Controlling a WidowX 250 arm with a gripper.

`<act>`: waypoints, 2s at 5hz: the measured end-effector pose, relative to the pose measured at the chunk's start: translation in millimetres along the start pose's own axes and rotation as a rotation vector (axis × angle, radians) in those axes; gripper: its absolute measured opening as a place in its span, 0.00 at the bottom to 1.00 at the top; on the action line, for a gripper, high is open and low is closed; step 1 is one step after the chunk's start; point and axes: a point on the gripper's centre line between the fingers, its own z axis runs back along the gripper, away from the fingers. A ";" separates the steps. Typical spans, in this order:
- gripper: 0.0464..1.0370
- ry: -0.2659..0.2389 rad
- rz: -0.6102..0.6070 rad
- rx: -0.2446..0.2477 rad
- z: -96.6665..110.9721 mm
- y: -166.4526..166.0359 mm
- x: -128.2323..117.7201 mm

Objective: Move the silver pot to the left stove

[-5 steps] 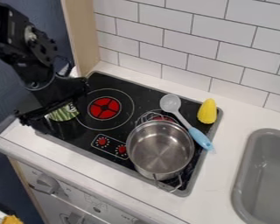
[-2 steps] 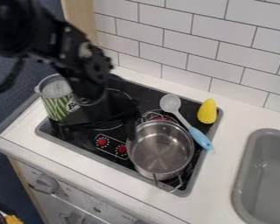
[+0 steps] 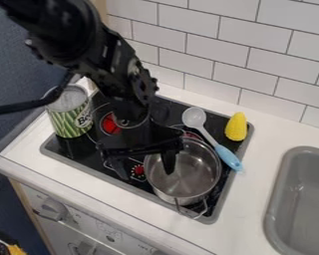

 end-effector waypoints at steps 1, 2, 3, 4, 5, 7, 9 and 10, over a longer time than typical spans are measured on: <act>0.96 0.004 0.014 0.024 -7.8 3.5 0.5; 0.91 0.020 -0.003 0.027 -15.9 1.5 -3.9; 0.60 0.028 -0.037 0.040 -21.4 -0.3 -8.7; 0.30 0.022 -0.037 0.037 -22.5 1.2 -10.8; 0.10 0.024 -0.047 0.038 -22.8 1.6 -10.9; 0.03 -0.008 0.013 0.003 -4.8 7.4 -1.2; 0.03 -0.111 0.246 -0.044 30.4 18.0 27.5; 0.03 -0.182 0.398 -0.004 37.5 21.2 41.4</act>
